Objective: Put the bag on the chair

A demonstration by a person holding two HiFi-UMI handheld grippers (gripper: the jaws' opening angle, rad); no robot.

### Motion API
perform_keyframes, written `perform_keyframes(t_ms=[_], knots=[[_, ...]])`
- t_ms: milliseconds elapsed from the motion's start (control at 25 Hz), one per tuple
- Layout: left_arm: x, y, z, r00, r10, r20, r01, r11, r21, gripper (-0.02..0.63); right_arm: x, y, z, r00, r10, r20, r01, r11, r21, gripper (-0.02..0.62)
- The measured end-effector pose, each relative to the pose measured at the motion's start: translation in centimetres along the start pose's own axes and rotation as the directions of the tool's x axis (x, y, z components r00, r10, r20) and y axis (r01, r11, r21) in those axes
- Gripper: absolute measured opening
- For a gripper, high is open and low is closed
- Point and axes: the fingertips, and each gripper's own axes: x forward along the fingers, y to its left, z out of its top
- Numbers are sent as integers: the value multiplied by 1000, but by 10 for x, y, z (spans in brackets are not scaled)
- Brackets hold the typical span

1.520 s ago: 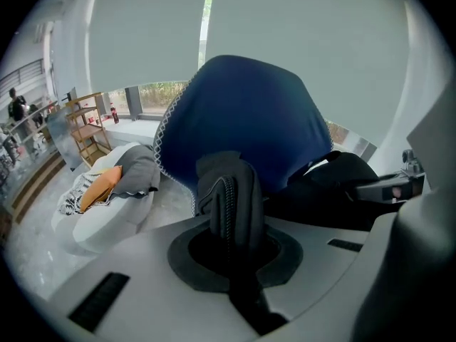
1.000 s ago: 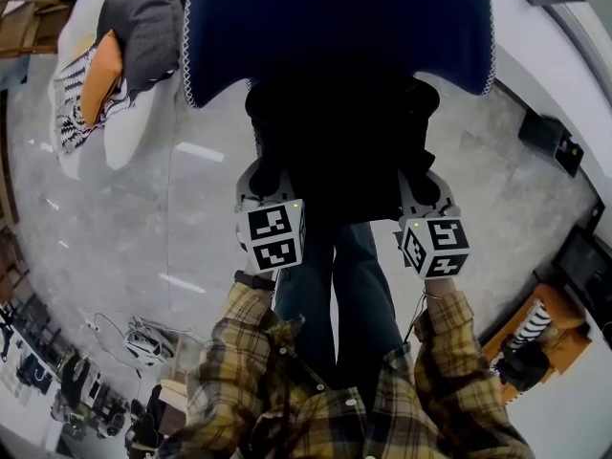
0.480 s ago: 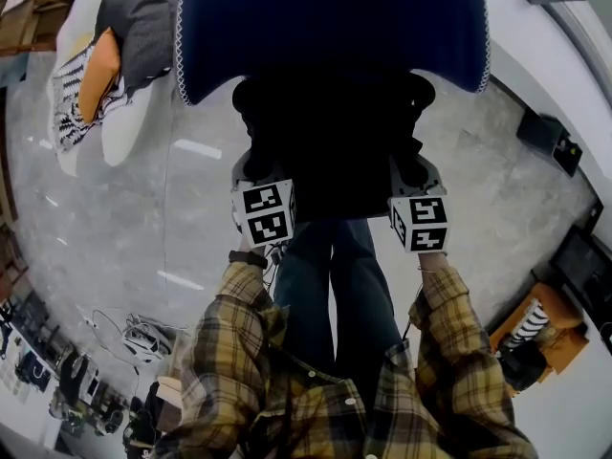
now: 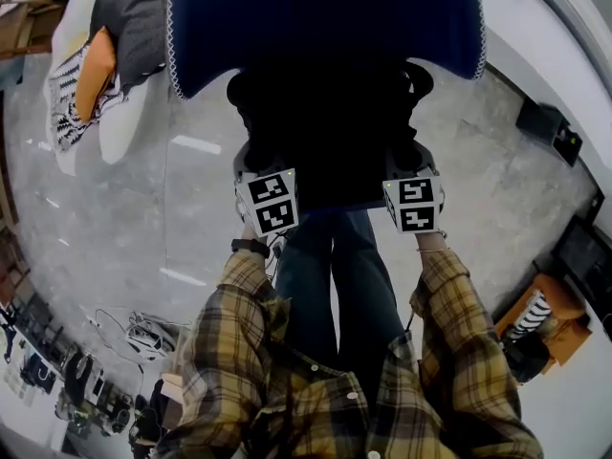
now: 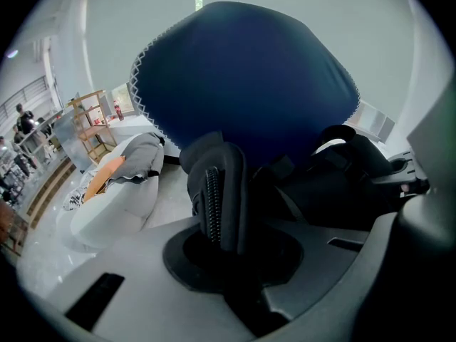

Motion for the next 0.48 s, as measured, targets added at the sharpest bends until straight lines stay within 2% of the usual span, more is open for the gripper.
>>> perform_keyframes(t_ms=[480], knots=[[-7, -4, -2, 1000, 1, -10, -1, 1000, 17, 51, -1, -5, -8, 999, 8, -45, -7, 1000, 21, 36]])
